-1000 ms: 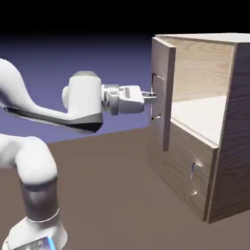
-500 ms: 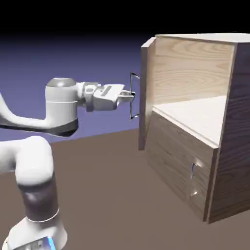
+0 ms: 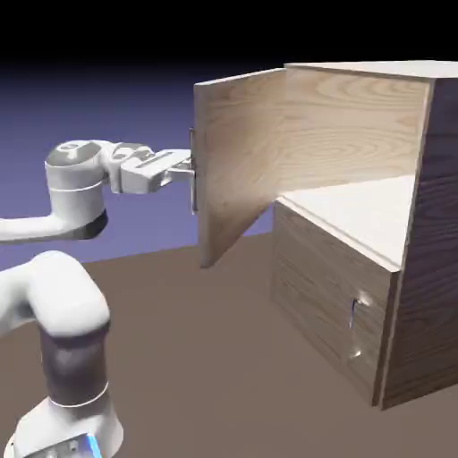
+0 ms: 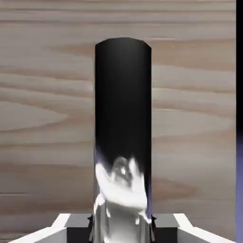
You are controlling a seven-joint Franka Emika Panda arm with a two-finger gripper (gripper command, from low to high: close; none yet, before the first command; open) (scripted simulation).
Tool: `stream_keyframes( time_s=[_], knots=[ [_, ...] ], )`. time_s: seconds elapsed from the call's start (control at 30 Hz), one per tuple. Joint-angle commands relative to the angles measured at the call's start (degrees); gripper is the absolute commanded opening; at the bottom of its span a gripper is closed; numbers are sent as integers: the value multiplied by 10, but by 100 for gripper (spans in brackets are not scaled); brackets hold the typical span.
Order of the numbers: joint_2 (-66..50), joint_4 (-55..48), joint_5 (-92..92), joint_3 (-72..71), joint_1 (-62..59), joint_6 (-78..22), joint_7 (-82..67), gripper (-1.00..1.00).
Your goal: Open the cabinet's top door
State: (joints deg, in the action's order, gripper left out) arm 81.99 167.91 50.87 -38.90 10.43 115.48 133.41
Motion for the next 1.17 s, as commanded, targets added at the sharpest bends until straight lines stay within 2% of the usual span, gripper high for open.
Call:
stream_keyframes(
  time_s=[0.0, 0.17, 0.5, 1.13],
  knots=[
    [-7, -13, -19, -21, -1, -24, 0, -100],
    [-48, -99, -108, -125, -35, -141, 3, -100],
    [-98, -306, -214, -275, -186, -337, -3, -100],
    [-83, -701, -283, -417, -506, -622, -68, -100]
  ],
)
